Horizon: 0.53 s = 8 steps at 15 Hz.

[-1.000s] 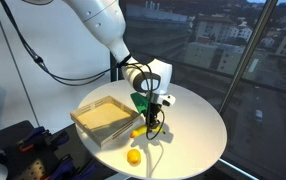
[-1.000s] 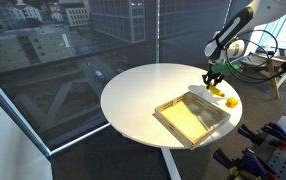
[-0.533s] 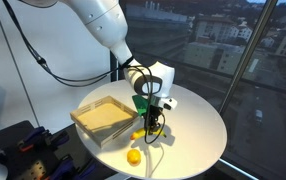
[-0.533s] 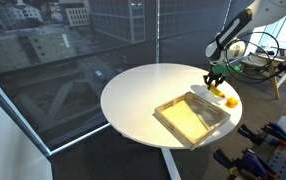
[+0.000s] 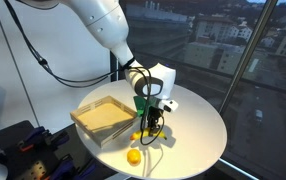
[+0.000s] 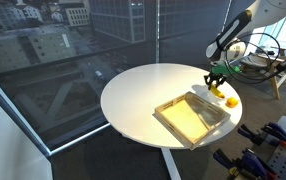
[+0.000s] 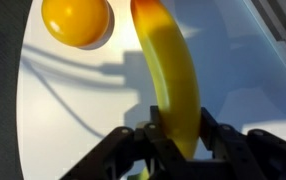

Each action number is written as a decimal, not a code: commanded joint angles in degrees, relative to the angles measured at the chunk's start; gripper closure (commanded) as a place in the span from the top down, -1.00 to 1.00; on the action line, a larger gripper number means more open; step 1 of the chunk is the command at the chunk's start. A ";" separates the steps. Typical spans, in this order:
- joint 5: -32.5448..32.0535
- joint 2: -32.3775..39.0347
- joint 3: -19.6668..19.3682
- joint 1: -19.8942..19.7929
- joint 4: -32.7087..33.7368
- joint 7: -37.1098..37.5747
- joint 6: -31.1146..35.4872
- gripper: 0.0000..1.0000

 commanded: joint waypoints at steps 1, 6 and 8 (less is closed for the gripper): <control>1.72 0.91 -0.62 0.31 1.62 3.03 -0.63 -0.68; 2.53 1.15 -0.74 0.54 1.52 5.54 -0.41 -0.68; 2.72 1.20 -0.73 0.58 1.50 5.98 -0.39 -0.64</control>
